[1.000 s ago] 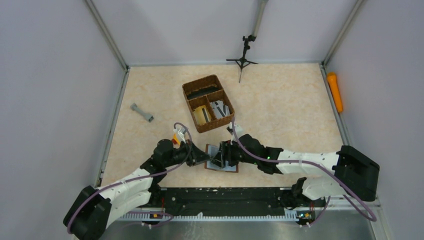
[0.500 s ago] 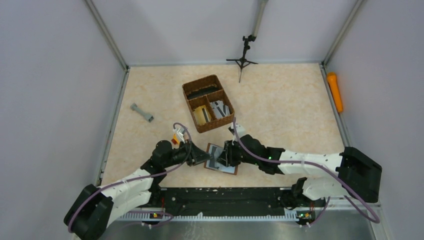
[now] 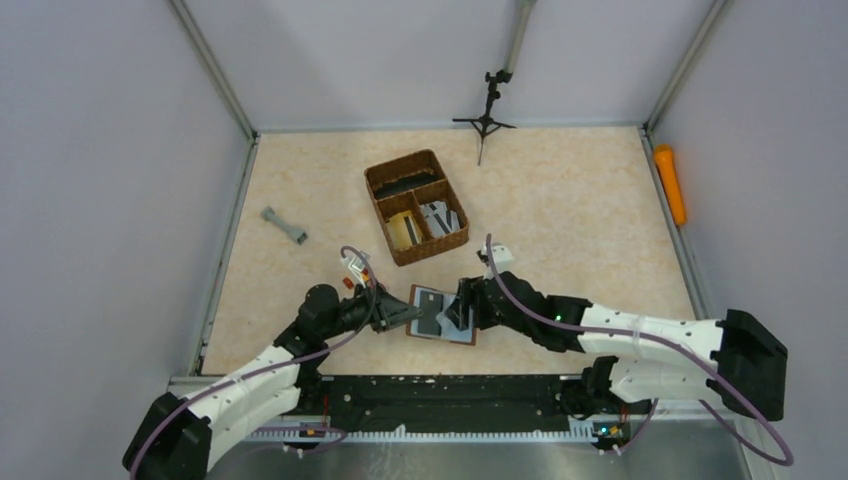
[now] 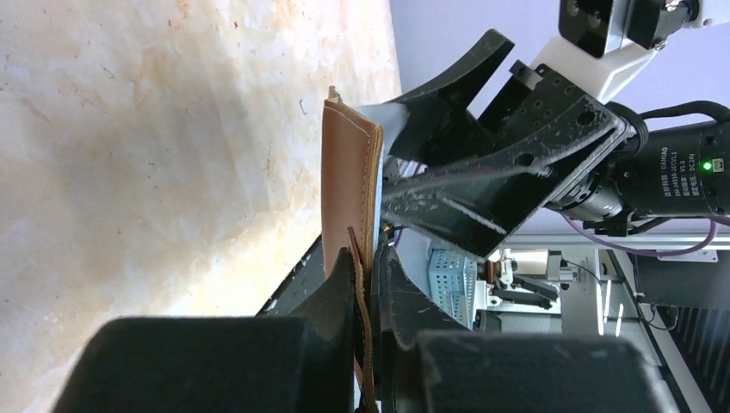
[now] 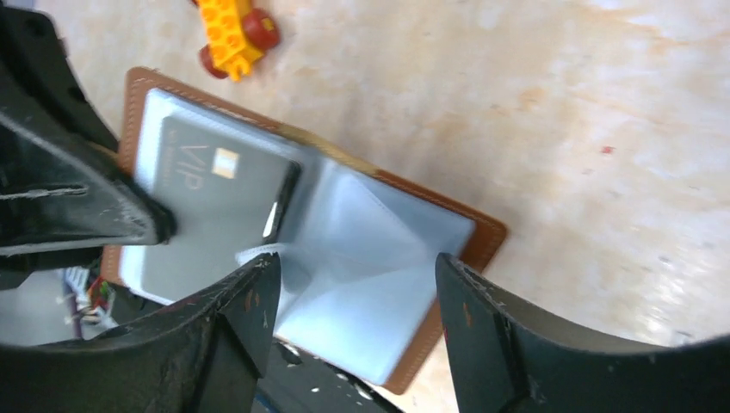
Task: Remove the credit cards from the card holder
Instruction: Remove the credit card from the card holder.
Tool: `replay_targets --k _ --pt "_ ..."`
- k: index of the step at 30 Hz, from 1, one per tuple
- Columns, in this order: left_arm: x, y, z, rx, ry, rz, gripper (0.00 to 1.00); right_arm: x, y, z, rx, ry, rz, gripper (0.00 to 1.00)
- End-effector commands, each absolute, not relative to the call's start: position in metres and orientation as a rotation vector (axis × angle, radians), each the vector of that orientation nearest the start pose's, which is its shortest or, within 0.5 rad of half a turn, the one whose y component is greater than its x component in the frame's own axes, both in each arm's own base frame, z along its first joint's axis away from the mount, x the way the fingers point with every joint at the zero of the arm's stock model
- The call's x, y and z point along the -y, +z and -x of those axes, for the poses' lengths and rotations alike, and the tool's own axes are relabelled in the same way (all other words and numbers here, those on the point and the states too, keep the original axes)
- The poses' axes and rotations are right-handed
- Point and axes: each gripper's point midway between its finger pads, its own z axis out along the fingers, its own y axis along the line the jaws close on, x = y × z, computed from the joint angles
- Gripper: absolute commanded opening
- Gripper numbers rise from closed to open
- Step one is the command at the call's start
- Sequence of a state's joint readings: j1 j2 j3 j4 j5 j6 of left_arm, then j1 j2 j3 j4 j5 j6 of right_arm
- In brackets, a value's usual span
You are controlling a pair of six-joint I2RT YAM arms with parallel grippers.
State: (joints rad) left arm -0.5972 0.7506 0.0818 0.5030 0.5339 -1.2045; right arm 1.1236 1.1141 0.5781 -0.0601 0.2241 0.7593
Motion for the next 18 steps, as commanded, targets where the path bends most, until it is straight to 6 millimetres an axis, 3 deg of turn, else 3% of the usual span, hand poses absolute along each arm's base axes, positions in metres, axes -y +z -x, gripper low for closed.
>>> replay_targets --k 1,6,12,15,18 --pt "0.247 0.159 -0.145 -2.007 -1.683 0.093 0.01 -0.266 0.128 -0.168 -2.213 0.660 0.209 0.70" --pt "0.246 0.154 -0.146 -2.027 -1.662 0.102 0.01 -0.261 0.158 -0.165 -2.143 0.745 0.180 0.71" --pt "0.249 0.161 -0.142 -1.993 -1.710 0.072 0.01 -0.290 0.194 -0.143 -2.019 1.051 0.284 0.54" --pt "0.250 0.165 -0.141 -1.983 -1.735 0.059 0.01 -0.302 0.201 -0.135 -1.995 1.142 0.318 0.45" --pt "0.251 0.169 -0.139 -1.960 -1.764 0.051 0.01 -0.314 0.195 -0.132 -2.024 1.177 0.338 0.40"
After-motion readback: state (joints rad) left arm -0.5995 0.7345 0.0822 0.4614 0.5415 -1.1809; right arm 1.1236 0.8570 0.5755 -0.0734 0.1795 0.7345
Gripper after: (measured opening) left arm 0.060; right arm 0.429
